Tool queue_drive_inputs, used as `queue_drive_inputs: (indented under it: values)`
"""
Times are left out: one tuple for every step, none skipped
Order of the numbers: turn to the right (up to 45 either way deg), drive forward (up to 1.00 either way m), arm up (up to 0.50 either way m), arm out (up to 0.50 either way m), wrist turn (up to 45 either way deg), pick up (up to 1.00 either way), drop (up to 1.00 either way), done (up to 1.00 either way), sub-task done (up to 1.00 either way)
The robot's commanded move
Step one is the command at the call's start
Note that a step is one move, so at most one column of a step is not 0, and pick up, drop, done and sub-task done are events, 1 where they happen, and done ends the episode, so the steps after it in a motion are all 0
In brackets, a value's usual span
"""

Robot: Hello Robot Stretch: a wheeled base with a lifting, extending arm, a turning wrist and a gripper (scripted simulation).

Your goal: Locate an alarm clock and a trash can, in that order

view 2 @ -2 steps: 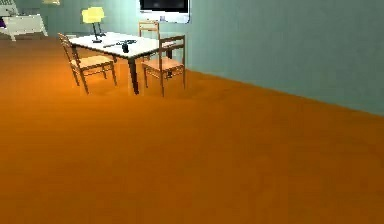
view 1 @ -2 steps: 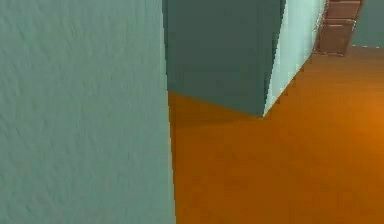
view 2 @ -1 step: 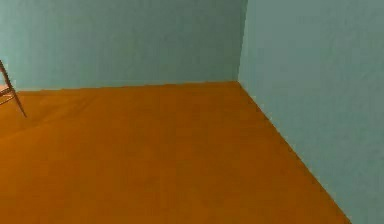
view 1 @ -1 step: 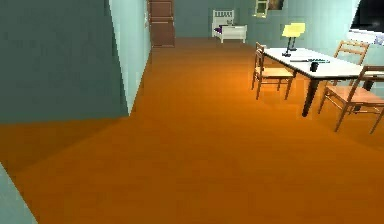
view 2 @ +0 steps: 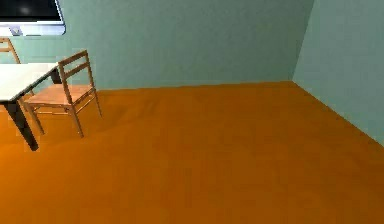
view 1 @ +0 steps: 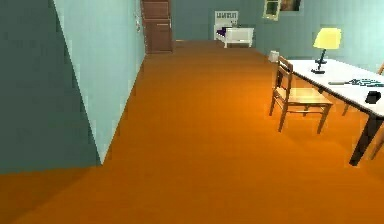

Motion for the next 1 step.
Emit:
queue_drive_inputs:
  values:
    - [0.0, 1.00, 0.00, 0.00, 0.0, 0.00, 0.00, 0.00, 0.00]
